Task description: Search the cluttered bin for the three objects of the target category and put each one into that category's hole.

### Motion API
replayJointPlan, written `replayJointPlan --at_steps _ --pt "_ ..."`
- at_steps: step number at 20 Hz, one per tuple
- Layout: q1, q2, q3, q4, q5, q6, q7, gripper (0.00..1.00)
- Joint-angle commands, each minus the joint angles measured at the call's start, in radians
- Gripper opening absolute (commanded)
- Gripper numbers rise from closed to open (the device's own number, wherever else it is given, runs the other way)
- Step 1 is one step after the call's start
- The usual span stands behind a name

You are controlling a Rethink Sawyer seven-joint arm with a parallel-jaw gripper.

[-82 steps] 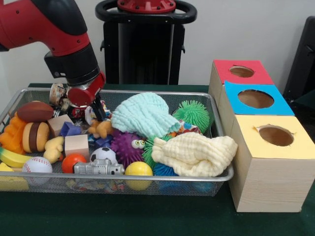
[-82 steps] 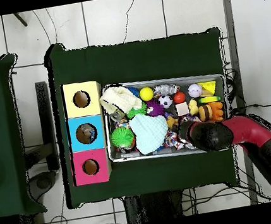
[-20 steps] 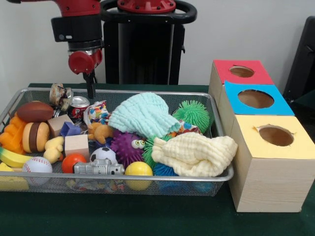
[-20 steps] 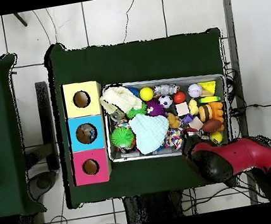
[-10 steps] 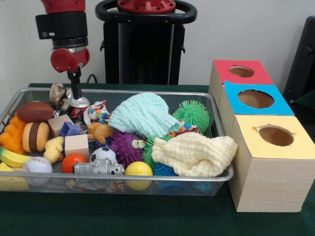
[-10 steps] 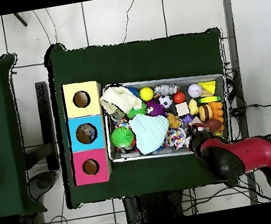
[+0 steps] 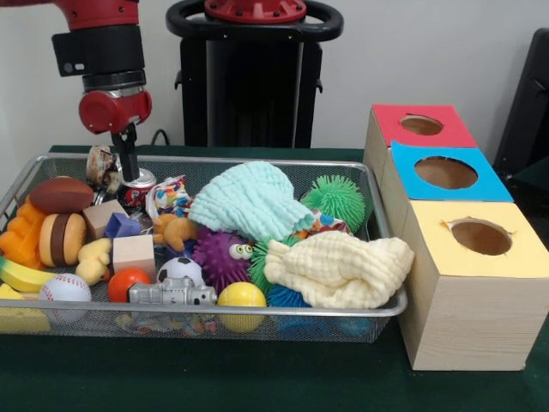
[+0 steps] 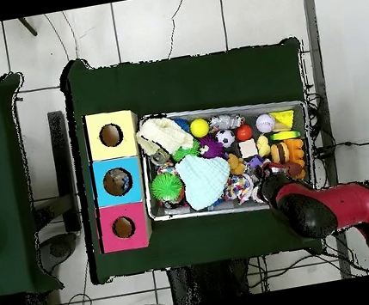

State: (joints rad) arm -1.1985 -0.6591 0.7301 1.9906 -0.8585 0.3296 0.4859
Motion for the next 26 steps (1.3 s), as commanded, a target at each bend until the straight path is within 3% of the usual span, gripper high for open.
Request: replayJointPlan --at_steps 1,8,17,26 --pt "0.006 0.096 0.058 -0.103 0.027 0.128 -0.047 0.0" --pt "-0.006 0.121 0.07 -0.109 0.026 0.127 -0.055 0.0" --pt "0.001 0.066 0.074 -0.134 -0.029 0.111 -0.091 0.0" --pt "0.003 0.101 0.08 -0.194 -0.064 0.112 -0.137 0.0"
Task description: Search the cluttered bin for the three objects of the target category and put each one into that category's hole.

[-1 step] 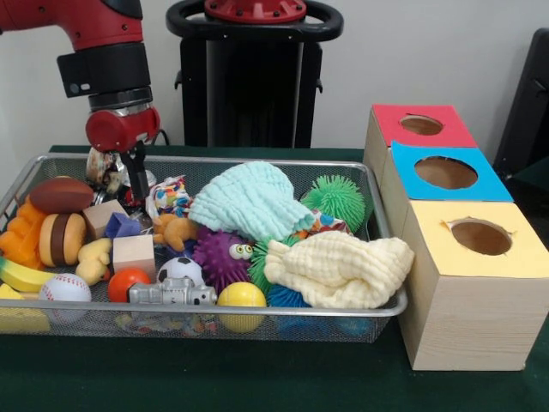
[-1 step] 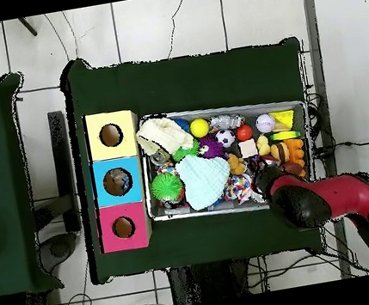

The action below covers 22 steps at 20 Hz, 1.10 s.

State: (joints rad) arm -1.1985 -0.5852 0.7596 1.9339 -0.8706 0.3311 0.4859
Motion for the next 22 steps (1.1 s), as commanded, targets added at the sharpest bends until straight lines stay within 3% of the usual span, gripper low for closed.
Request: replayJointPlan --at_steps 1,5,11,22 --pt "0.003 0.036 0.05 -0.142 -0.05 0.118 -0.141 0.0" --pt "0.031 0.052 0.007 -0.159 -0.042 0.173 -0.13 0.0" --pt "0.12 0.034 -0.102 -0.209 -0.12 0.247 -0.102 0.0" --pt "0.186 0.041 -0.177 -0.261 -0.197 0.255 -0.063 0.0"
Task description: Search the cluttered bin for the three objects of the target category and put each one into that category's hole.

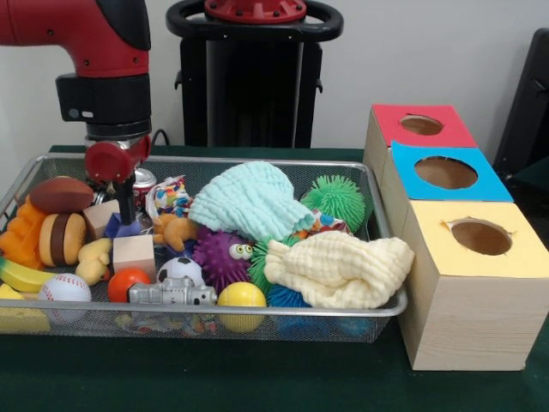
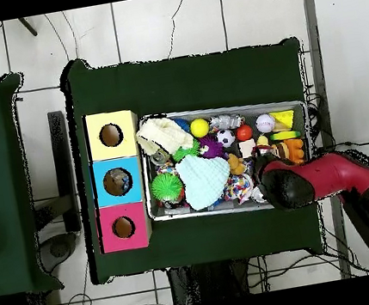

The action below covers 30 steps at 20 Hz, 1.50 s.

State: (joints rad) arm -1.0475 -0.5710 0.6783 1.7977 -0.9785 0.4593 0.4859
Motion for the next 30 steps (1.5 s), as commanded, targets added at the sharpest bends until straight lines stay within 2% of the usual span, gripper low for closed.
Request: replayJointPlan --at_steps 1,5,12,16,19,21,30 --pt "0.038 0.027 -0.101 -0.128 -0.091 0.129 -0.064 0.0" --pt "0.055 0.022 -0.119 -0.127 -0.098 0.129 -0.064 0.0" --pt "0.095 0.002 -0.162 -0.131 -0.074 0.226 -0.109 0.0" --pt "0.095 0.012 -0.168 -0.139 -0.059 0.247 -0.127 0.0" --pt "0.097 0.016 -0.174 -0.147 -0.033 0.302 -0.138 0.0" --pt "0.11 0.017 -0.186 -0.155 -0.042 0.323 -0.131 0.0" --pt "0.115 -0.002 -0.188 -0.122 -0.052 0.331 -0.116 0.0"
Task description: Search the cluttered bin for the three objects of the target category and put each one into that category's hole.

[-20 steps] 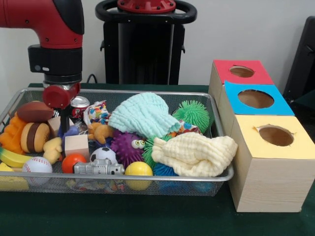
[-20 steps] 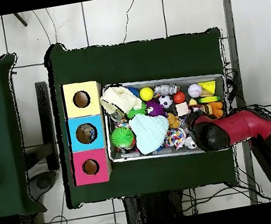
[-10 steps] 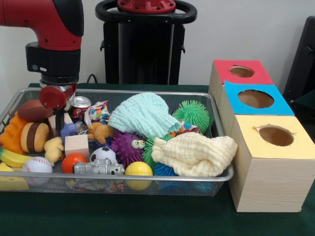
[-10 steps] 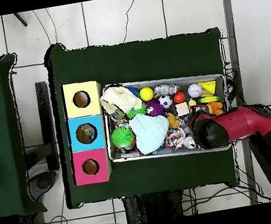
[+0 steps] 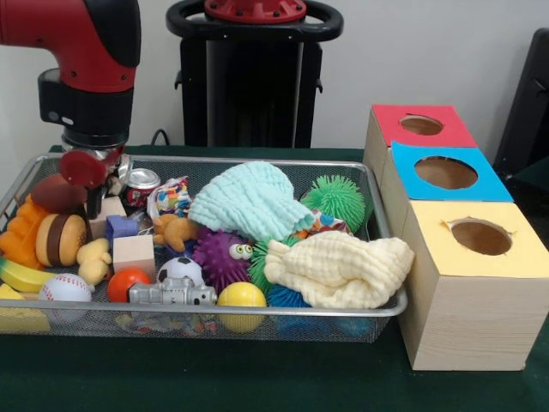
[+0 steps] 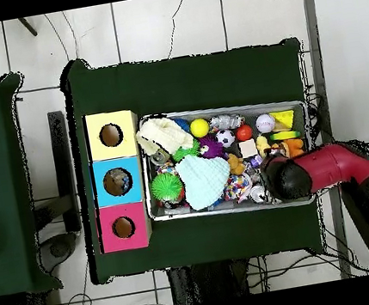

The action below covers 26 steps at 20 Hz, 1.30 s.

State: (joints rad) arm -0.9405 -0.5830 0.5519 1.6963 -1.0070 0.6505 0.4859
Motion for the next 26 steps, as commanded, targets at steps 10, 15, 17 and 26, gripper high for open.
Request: replayJointPlan --at_steps 10,15,17,26 --pt "0.001 0.028 -0.064 -0.076 -0.029 0.205 -0.196 0.0" --pt "-0.029 0.034 -0.029 -0.038 0.025 0.203 -0.191 0.0" --pt "-0.056 0.032 0.001 0.003 0.073 0.199 -0.193 0.0" --pt "-0.108 0.037 0.077 0.05 0.146 0.177 -0.217 0.0"
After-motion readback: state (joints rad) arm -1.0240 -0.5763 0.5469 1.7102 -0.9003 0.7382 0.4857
